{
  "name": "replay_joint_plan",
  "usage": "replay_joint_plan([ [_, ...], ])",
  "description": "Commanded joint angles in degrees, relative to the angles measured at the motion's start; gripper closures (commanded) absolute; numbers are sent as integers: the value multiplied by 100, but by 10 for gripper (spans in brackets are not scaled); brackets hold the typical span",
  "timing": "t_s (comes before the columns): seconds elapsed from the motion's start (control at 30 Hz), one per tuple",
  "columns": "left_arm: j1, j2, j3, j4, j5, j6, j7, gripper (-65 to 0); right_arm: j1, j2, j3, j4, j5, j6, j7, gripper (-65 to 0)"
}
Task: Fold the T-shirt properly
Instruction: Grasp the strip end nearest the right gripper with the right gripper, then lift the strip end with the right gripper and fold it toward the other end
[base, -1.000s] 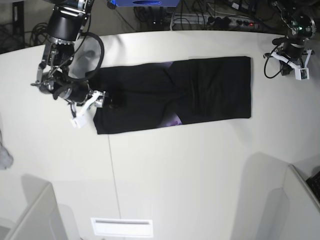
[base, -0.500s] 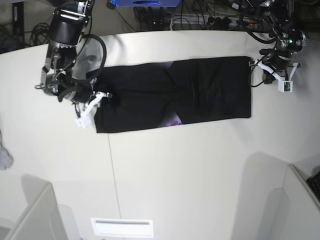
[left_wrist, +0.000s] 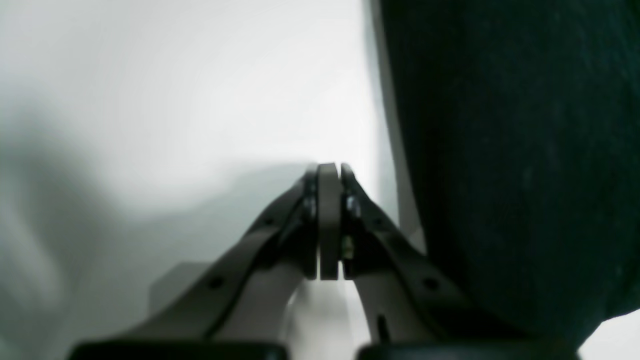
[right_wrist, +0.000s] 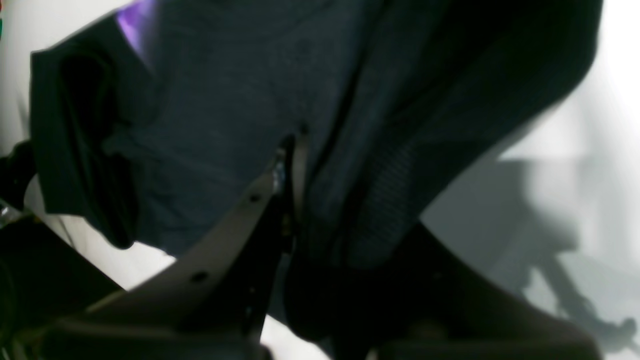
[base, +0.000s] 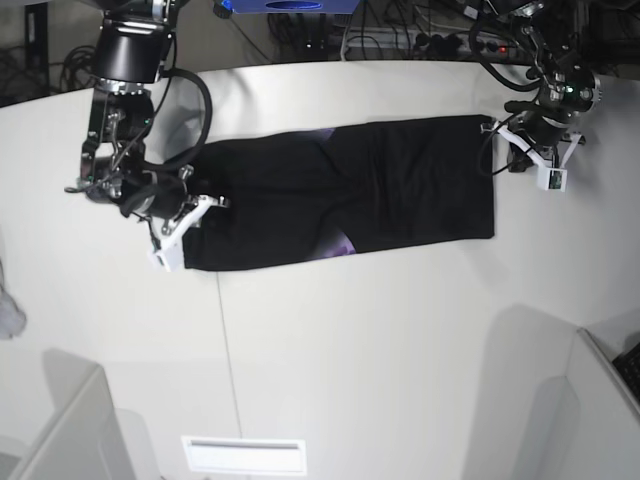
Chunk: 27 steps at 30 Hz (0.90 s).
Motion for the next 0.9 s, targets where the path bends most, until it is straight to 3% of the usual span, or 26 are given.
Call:
replay_joint_plan([
  [0.0,-31,-34,67,85,-73,-32,-82,0,86,52,-148,208,129,-77,130,0],
  [0.23,-31,46,445,129,-108,-32,-82,0,-2,70,-1115,823,129,-806,376,0],
  [0.5,-13,37,410,138,-117,-32,-82,0,-2,70,-2047,1570,129,-1563,376,0],
  [0.67,13,28,401,138,-117,-32,-82,0,-2,26,-2416,1676,129,-1615,411,0],
  [0.87,57,19,50,146,-73,-32,-82,0,-2,43,-3023,1685,129,-1650,947,0],
])
